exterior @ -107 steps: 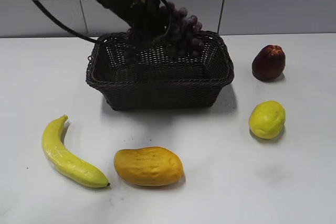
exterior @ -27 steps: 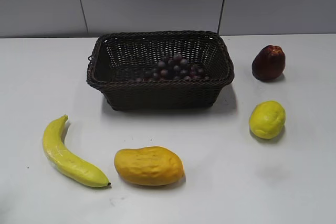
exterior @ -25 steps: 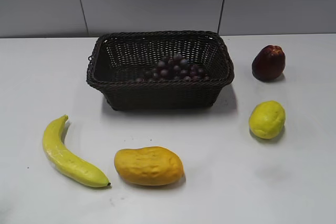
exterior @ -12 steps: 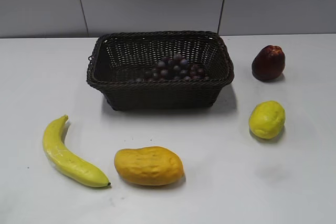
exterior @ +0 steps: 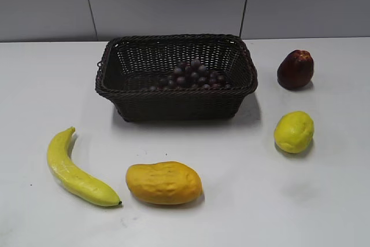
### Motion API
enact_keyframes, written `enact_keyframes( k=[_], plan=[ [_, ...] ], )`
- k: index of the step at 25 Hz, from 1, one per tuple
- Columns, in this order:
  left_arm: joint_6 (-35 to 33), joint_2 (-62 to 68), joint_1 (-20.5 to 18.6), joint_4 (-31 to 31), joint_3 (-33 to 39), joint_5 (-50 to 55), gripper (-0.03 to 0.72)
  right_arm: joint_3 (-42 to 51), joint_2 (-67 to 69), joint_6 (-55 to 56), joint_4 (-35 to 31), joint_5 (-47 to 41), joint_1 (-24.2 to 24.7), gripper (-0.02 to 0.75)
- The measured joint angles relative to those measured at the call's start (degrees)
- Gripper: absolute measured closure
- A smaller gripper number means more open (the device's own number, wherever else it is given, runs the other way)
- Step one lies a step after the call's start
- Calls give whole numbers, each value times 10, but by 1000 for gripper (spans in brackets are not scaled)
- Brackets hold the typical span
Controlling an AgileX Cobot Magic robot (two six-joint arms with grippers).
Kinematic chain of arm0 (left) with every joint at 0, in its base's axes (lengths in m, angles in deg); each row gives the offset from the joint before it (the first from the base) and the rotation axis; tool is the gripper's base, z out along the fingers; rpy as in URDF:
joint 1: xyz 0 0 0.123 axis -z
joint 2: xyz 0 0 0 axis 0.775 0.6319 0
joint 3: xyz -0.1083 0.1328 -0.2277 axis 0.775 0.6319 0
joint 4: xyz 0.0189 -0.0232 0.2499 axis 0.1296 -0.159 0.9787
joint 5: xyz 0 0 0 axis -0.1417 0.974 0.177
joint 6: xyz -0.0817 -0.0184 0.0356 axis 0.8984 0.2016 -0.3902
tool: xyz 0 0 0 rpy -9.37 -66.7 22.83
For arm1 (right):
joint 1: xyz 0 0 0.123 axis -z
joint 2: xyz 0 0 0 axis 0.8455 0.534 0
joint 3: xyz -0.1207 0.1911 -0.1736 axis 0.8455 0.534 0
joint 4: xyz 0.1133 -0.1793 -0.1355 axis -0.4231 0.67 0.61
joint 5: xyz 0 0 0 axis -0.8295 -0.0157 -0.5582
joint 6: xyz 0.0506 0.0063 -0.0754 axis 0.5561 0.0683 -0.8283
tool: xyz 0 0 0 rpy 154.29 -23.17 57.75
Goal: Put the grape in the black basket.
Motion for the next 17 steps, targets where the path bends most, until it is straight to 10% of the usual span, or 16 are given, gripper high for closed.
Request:
enact_keyframes(
  k=[17],
  plan=[
    [0,-8,0,0,0,0,167,0,0,0,0,0,0,150]
  ],
)
